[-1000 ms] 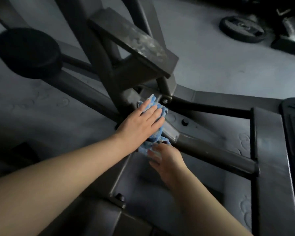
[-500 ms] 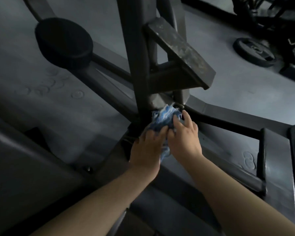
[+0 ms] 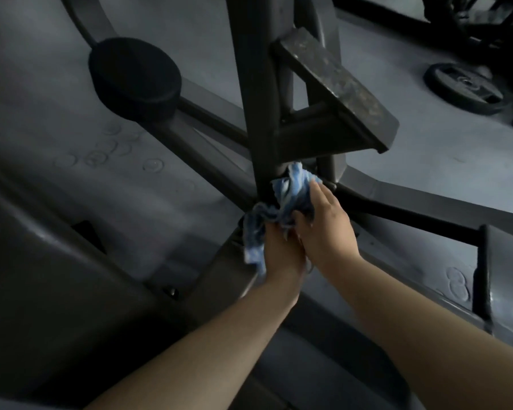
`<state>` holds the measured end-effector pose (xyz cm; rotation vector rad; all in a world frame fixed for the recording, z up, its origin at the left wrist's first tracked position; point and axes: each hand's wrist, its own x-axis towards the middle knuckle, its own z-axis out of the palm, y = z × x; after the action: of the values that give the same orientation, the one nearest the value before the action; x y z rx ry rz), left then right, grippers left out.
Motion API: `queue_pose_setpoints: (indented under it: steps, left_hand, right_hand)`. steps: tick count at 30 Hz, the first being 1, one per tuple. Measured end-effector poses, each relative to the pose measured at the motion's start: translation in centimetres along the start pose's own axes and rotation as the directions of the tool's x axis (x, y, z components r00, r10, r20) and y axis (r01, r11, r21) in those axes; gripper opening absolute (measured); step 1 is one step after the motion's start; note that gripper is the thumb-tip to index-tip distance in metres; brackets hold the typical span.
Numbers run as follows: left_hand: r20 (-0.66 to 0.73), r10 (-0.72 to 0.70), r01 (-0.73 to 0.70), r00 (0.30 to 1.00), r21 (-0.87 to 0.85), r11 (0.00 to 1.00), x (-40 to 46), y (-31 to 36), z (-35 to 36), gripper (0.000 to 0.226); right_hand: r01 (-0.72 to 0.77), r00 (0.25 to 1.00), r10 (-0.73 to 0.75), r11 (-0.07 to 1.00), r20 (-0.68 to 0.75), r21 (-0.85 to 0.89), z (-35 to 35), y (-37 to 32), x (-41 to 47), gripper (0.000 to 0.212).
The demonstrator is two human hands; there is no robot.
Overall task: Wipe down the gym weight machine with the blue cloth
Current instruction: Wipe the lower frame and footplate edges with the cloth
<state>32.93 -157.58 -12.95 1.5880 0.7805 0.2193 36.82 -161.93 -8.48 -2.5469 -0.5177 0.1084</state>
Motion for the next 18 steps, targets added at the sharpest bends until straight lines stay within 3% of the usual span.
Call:
queue_pose_setpoints:
  steps: [1,3,5,7,9,10,12,14,15,16,18]
  left_hand:
    - [-0.055,0.100,-0.094,0.993,0.098,0.991,0.7,-0.4,-0.2,0.034]
    - [-0.126,0.180,-0.193,0.975,-0.098,0.976,1.3,0.4,-1.0,0.044]
    - [-0.232,0.317,-0.372,0.920,-0.255,0.893,2.1,1.8,-2.0,0.050]
    - [-0.336,0.283,-0.407,0.898,-0.390,0.826,2.8,3.3,-2.7,0.048]
    - [-0.274,0.302,-0.405,0.913,-0.522,0.750,3.3,3.5,-3.3,0.050]
    - [-0.221,0.300,-0.372,0.928,-0.512,0.774,3.4,3.3,-2.9,0.052]
    - [-0.180,0.355,-0.396,0.917,-0.327,0.858,3.6,2.6,-2.2,0.058]
    - [-0.054,0.393,-0.393,0.918,0.003,0.920,3.2,1.7,-1.4,0.058]
    - [-0.045,0.385,-0.366,0.922,0.222,0.904,2.7,1.3,-0.6,0.055]
    - [-0.091,0.395,-0.345,0.914,0.333,0.877,2.2,0.8,0.1,0.052]
    - [-0.085,0.469,-0.389,0.879,0.440,0.809,1.4,-0.4,1.2,0.046]
  right_hand:
    - [0.026,1.000,-0.026,0.998,-0.004,0.058,0.0,-0.3,0.3,0.062]
    - [0.078,0.997,-0.076,0.984,-0.017,0.158,0.1,-1.1,1.0,0.060]
    - [0.115,0.993,-0.107,0.974,-0.055,0.197,0.1,-1.7,1.6,0.049]
    - [0.126,0.991,-0.118,0.978,-0.059,0.169,0.1,-2.0,1.9,0.041]
    - [0.138,0.990,-0.135,0.989,-0.049,0.051,-0.1,-1.8,2.0,0.040]
    - [0.148,0.988,-0.149,0.989,-0.050,-0.010,-0.1,-1.6,2.0,0.038]
    - [0.137,0.989,-0.140,0.989,-0.047,-0.063,-0.2,-1.1,2.1,0.037]
    - [0.044,0.999,-0.045,0.997,-0.027,-0.058,-0.2,-0.4,2.2,0.035]
    - [-0.026,1.000,0.025,0.998,-0.007,-0.057,-0.2,0.2,2.2,0.034]
    - [-0.098,0.995,0.099,0.993,0.019,-0.068,-0.2,0.8,2.1,0.033]
    - [-0.209,0.975,0.215,0.972,0.055,-0.108,-0.2,2.4,1.8,0.032]
